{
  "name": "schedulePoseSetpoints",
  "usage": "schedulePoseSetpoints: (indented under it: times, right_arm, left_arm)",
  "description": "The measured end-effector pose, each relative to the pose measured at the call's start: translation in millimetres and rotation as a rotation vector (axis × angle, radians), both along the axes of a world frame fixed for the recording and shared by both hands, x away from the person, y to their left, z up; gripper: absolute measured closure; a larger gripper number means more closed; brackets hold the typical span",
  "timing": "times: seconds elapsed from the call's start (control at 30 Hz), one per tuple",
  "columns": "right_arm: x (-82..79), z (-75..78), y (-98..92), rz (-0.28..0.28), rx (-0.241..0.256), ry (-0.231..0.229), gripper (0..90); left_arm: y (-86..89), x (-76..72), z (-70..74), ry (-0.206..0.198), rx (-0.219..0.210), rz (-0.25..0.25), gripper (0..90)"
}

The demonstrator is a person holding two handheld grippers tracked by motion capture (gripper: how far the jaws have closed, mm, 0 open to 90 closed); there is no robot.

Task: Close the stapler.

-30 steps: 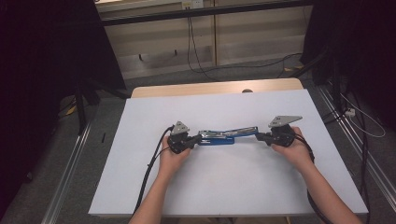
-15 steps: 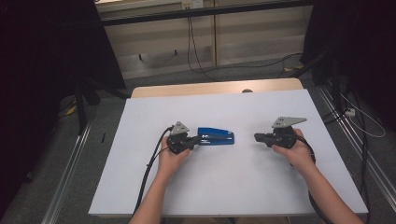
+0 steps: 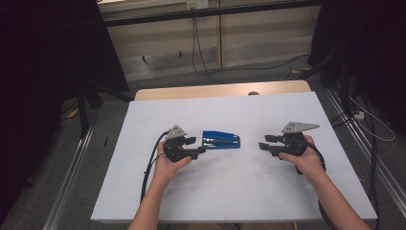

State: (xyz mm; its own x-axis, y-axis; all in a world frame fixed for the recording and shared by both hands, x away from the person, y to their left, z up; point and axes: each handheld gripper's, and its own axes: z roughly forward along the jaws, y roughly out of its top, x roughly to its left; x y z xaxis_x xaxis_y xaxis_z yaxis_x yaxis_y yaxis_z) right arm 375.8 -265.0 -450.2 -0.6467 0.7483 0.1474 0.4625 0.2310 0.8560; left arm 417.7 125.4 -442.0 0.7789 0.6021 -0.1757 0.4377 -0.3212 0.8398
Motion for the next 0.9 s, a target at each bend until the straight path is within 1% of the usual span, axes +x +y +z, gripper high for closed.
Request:
schedulePoseSetpoints:
  times: [0.07, 0.13, 0.27, 0.33, 0.37, 0.4, 0.47, 0.5, 0.6, 0.63, 0.67, 0.73, 0.8, 0.83, 0.9]
  right_arm:
    - [-2.4, 0.4, 1.4, -0.003, 0.0, 0.0, 46.8]
    - [-4.4, 1.2, 2.8, -0.001, 0.0, -0.007, 43.2]
    - [-9.1, 2.7, 5.0, -0.01, 0.015, -0.007, 33.7]
    - [-12.9, 2.3, 5.7, -0.013, 0.019, -0.01, 30.0]
    - [-15.1, 2.0, 5.7, -0.012, 0.016, -0.008, 28.7]
    - [-17.1, 1.8, 5.4, -0.011, 0.013, -0.009, 27.3]
    - [-21.1, 2.3, 3.8, -0.01, 0.008, -0.014, 26.0]
    - [-23.4, 2.8, 2.7, -0.013, 0.012, -0.018, 25.2]
    - [-29.7, 3.3, -1.1, -0.023, 0.034, -0.021, 22.5]
    - [-31.5, 2.9, -2.4, -0.022, 0.045, -0.022, 22.2]
    - [-33.1, 2.6, -3.5, -0.023, 0.047, -0.023, 22.0]
    - [-36.3, 2.3, -4.5, -0.025, 0.038, -0.025, 21.5]
    - [-39.3, 1.7, -5.0, -0.025, 0.026, -0.027, 21.1]
    - [-41.0, 1.4, -4.8, -0.027, 0.024, -0.026, 20.9]
    - [-44.1, 0.9, -4.4, -0.019, 0.021, -0.025, 19.9]
  left_arm:
    - [2.6, -2.2, 3.1, -0.008, -0.005, -0.002, 31.3]
    - [5.1, -4.1, 5.2, -0.018, 0.006, 0.001, 27.0]
    - [9.7, -5.4, 4.1, 0.006, 0.02, 0.015, 17.8]
    - [12.6, -5.7, 3.6, 0.021, 0.034, 0.016, 16.2]
    - [13.6, -6.6, 3.5, 0.025, 0.021, 0.02, 15.3]
    - [15.3, -7.5, 4.1, 0.025, 0.021, 0.018, 14.3]
    - [18.3, -9.9, 5.7, 0.023, 0.013, 0.018, 13.8]
    - [20.2, -10.9, 6.4, 0.018, 0.021, 0.019, 13.4]
    - [26.5, -14.0, 8.6, 0.015, 0.025, 0.029, 13.1]
    - [28.6, -15.3, 9.3, 0.016, 0.013, 0.034, 12.7]
    - [31.1, -16.1, 10.2, 0.007, 0.009, 0.036, 12.4]
    - [35.8, -18.5, 12.1, 0.0, -0.006, 0.043, 12.4]
    - [39.3, -21.6, 12.9, -0.007, -0.025, 0.036, 11.6]
    - [41.2, -23.2, 13.4, -0.014, -0.019, 0.033, 10.1]
    - [44.7, -27.0, 13.9, -0.023, -0.027, 0.035, 8.1]
